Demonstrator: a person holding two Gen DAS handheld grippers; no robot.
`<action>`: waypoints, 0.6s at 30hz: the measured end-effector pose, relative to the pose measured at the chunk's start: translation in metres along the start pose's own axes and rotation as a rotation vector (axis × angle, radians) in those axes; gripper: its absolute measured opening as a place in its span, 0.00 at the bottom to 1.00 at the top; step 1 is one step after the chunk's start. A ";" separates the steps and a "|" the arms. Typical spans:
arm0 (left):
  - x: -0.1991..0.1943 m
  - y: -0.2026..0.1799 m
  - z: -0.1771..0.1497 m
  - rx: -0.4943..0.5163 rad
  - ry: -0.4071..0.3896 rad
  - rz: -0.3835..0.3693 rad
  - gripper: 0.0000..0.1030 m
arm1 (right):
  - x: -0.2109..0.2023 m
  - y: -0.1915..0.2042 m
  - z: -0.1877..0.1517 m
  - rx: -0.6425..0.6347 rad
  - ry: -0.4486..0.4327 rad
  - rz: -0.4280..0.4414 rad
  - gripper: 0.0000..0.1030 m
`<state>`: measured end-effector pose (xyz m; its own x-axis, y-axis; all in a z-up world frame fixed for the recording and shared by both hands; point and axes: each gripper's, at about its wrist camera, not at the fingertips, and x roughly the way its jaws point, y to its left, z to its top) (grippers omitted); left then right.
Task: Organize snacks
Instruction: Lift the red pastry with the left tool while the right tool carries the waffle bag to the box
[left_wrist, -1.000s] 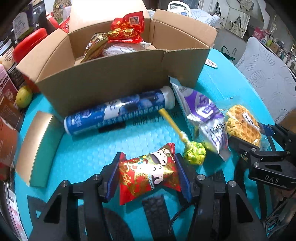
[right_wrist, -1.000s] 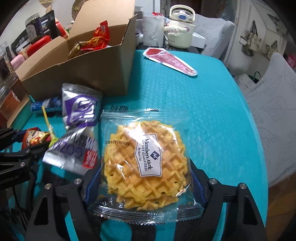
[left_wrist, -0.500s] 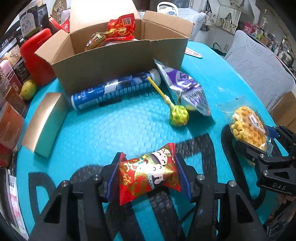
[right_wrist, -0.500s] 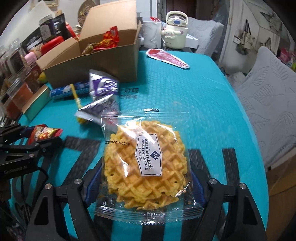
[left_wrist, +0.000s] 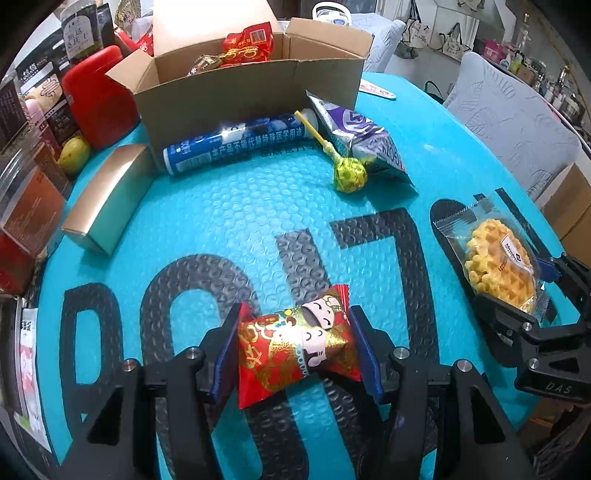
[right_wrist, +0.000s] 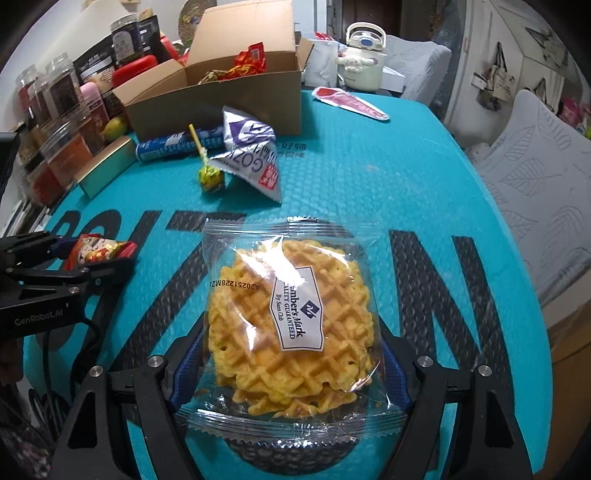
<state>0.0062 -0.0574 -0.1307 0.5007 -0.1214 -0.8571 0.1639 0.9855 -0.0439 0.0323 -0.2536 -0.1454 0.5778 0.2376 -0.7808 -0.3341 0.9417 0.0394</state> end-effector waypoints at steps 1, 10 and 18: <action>-0.001 0.000 -0.002 -0.002 -0.005 0.001 0.54 | 0.001 0.000 0.000 -0.002 0.002 0.000 0.78; -0.003 0.002 -0.006 0.003 -0.030 -0.005 0.54 | 0.007 0.004 0.001 -0.012 0.012 -0.023 0.84; -0.007 0.006 -0.008 -0.003 -0.026 -0.014 0.54 | 0.009 0.005 0.004 0.004 0.002 -0.030 0.80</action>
<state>-0.0031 -0.0495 -0.1287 0.5199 -0.1384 -0.8429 0.1687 0.9840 -0.0575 0.0390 -0.2460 -0.1494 0.5860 0.2085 -0.7830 -0.3132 0.9495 0.0185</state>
